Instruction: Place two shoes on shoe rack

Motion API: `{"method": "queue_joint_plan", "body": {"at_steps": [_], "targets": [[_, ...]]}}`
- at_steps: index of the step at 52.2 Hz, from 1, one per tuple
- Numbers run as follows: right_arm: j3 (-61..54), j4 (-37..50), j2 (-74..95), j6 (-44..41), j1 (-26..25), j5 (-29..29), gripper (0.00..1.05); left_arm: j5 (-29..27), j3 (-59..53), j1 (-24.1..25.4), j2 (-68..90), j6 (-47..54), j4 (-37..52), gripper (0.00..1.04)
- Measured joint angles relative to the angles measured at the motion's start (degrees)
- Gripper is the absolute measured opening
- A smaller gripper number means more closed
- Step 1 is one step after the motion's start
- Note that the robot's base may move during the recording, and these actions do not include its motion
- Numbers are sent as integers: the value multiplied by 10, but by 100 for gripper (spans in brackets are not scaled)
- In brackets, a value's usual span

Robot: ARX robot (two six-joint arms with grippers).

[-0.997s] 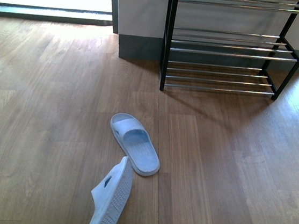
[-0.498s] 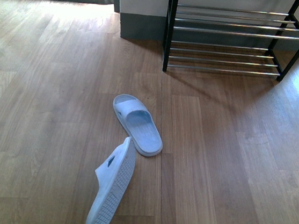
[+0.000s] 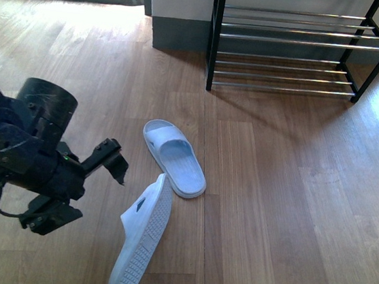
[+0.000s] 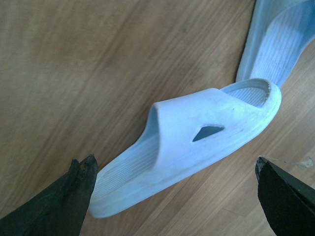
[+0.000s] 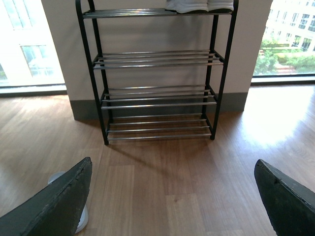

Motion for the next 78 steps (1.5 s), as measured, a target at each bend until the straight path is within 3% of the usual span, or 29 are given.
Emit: {"method": "queue_joint_plan", "body": {"at_steps": [13,16,29,50,65,78], "targets": [[0,0,0,0,0,0,96,127,105,-8,130,-42,53,95],[0,0,0,0,0,0,96,135,118,-11,140,-52,59,95],[0,0,0,0,0,0,96,134,216,-13,213,-61,9,95],[0,0,0,0,0,0,96,136,214,-38,213,-78,20,95],[0,0,0,0,0,0,96,138,215,-108,213,-122,17,95],[0,0,0,0,0,0,96,148,217,-128,210,-131,5,95]]}}
